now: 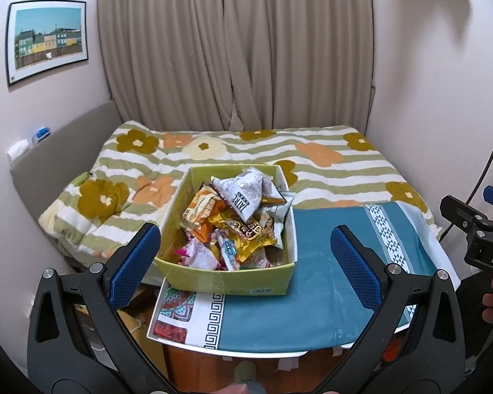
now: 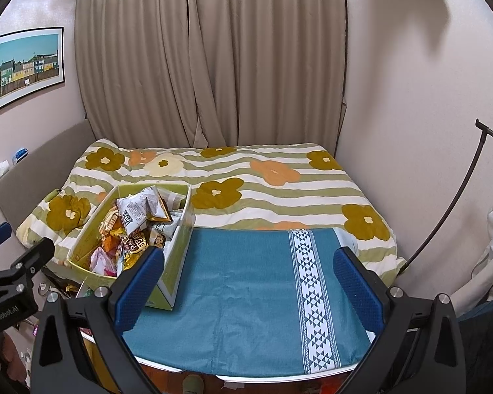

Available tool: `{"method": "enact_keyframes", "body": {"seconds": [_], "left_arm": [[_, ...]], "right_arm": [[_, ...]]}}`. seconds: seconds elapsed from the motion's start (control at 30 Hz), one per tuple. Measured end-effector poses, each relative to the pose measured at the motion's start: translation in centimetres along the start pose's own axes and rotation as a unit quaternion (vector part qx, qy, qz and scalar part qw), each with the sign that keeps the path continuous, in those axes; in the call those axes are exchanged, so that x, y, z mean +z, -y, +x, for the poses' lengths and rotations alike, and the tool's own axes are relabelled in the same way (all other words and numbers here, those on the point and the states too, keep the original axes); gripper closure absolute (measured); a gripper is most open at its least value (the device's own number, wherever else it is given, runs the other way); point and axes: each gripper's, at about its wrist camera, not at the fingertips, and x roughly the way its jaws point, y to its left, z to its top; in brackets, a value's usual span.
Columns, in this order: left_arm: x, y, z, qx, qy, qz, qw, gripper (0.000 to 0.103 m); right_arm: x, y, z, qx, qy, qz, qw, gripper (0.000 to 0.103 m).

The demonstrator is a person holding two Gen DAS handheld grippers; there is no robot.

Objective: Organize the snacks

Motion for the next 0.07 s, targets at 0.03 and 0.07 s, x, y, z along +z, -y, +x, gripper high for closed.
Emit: {"method": "enact_keyframes", "body": {"seconds": [0.03,0.07], "left_arm": [[-0.06,-0.25,0.17,-0.003,0.000,-0.002,1.0000,0.000],[-0.04,-0.43,0.32,-0.006,-0.002,-0.003,1.0000,0.000]], "right_arm": [[-0.01,-0.14,0.08,-0.001,-0.001,-0.001,1.000,0.001],[0.00,-0.34,0.25,-0.001,-0.003,0.000,1.000,0.001]]}}
